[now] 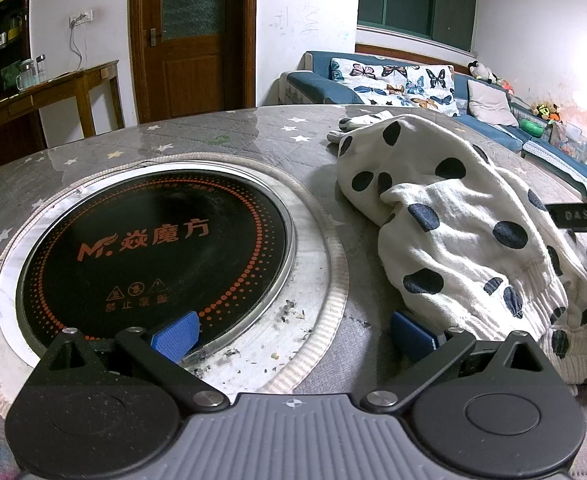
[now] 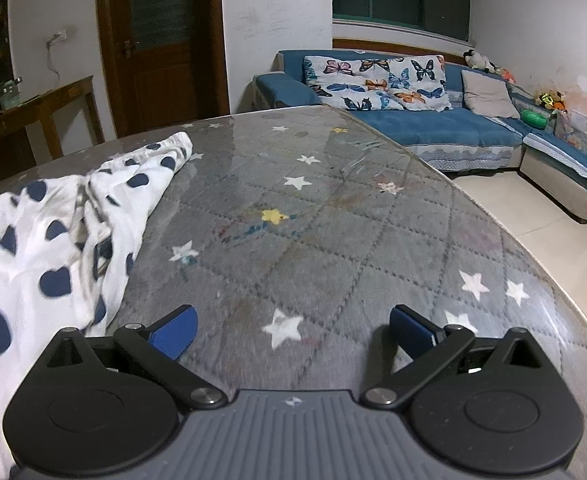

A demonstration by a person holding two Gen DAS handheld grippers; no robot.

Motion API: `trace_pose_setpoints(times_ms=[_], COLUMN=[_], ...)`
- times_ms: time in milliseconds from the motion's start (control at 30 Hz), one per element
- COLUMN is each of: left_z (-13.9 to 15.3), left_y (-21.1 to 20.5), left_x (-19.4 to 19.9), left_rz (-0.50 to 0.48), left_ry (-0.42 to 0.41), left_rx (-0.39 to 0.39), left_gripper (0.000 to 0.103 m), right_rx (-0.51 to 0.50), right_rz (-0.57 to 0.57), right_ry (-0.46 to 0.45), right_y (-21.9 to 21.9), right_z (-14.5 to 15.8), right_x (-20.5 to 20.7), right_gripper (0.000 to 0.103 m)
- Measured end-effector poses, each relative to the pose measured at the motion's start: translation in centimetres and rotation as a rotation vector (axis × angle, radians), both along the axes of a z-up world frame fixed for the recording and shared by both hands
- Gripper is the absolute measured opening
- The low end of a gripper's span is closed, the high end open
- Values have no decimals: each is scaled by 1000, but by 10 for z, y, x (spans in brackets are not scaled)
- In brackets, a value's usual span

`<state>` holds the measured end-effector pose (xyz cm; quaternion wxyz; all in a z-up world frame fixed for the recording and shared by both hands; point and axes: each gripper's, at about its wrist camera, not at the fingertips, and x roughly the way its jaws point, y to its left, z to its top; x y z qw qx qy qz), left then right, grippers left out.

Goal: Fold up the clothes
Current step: 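Move both grippers toward the crumpled white polka-dot garment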

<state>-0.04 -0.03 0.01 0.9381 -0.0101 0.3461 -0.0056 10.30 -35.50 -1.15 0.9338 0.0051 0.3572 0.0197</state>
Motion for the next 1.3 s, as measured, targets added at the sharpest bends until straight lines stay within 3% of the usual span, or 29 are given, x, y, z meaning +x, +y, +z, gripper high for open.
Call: trace_pose_setpoints(times_ms=[133,733,1300], left_z=[0,11,27], left_y=[-1,-7,-21], left_x=[-1,-26,-49], left_rz=[1,4,-12], left_ry=[1,22,0], left_rx=[3,5,11], left_gripper=[103,103,103], right_rx=[-1,60,49], right_rz=[-12,79,136], right_ry=[-2,-95,-148], right_y=[11,35,46], right_z=[2,20,24], right_x=[0,-122,-161], right_gripper=[103,103,103])
